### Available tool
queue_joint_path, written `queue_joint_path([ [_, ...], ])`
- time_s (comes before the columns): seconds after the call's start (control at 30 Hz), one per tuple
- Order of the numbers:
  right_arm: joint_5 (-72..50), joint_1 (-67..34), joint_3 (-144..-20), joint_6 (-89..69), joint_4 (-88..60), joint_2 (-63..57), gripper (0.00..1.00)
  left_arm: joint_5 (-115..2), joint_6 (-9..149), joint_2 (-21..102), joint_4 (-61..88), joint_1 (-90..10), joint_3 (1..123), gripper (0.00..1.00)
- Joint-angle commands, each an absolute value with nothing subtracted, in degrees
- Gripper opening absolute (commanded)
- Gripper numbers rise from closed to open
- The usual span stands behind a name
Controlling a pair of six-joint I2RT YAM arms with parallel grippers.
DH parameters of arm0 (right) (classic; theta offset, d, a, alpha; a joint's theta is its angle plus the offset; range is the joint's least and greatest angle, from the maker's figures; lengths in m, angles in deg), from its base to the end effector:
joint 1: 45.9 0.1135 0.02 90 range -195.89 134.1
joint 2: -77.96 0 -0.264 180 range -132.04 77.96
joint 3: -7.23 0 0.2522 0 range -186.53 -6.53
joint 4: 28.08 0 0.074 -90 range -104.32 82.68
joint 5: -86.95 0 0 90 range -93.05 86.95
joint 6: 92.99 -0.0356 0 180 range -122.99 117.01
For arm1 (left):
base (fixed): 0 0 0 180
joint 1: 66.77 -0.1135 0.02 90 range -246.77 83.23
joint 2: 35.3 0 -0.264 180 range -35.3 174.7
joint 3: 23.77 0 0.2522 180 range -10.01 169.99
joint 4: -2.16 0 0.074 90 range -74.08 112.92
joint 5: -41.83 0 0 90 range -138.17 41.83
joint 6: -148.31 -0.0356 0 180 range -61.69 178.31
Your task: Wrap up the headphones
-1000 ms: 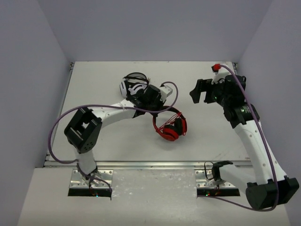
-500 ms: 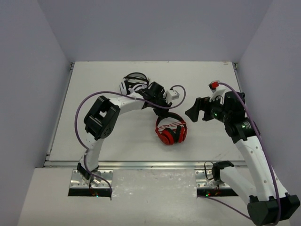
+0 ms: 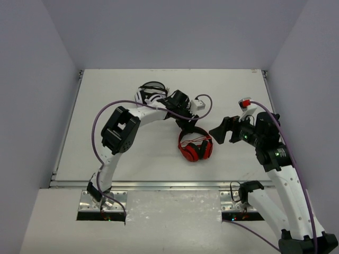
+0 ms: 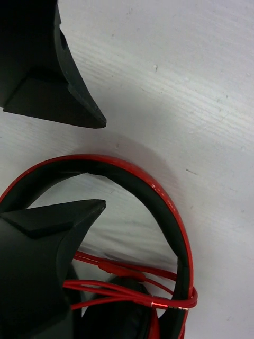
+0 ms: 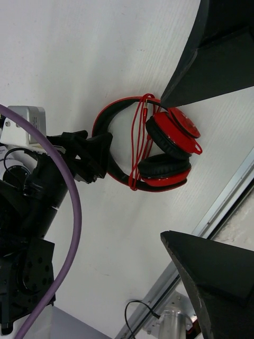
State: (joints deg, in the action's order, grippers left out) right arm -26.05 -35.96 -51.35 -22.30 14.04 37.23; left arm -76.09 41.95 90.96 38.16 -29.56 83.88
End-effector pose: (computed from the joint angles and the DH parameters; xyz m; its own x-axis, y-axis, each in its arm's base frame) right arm 0.1526 0.0409 0.3192 -0.5507 0.2125 -0.8072 -0.3472 0.8211 0.4530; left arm 0.3692 -0.3013 0.1599 -0.4116 0.6251 -0.6632 0.9028 0.3790 -0.2031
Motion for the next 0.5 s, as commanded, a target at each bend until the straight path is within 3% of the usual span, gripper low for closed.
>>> queue_joint_path([
  [0.0,-26.51,-35.79,-50.74,-23.29,12.23,37.7,0.99,-72.09,44.4,88.99,35.36,-29.07,85.8,0.57],
  [0.07,-25.55,-35.79,-50.57,-23.29,12.49,38.05,0.99,-65.85,46.09,86.88,33.86,-29.15,85.18,0.67],
  [0.1,-24.07,-35.7,-50.48,-23.38,12.49,38.23,0.99,-61.48,47.92,85.91,32.29,-29.15,84.83,0.77],
  [0.13,-23.27,-35.79,-50.31,-23.55,12.4,38.67,0.99,-59.35,48.89,83.9,31.66,-29.15,84.57,0.99],
  [0.27,-20.1,-35.79,-49.6,-23.47,12.66,39.02,0.99,-51.96,55.12,77.83,29.29,-29.68,83.34,1.0],
  [0.4,-16.15,-35.79,-49.69,-23.38,14.42,40.25,0.99,-37.22,63.12,70.71,29.19,-30.47,79.66,1.0],
  [0.47,-15.35,-35.79,-49.95,-23.29,15.39,41.13,0.99,-38.22,64.98,67.1,30.42,-30.82,77.46,1.0],
])
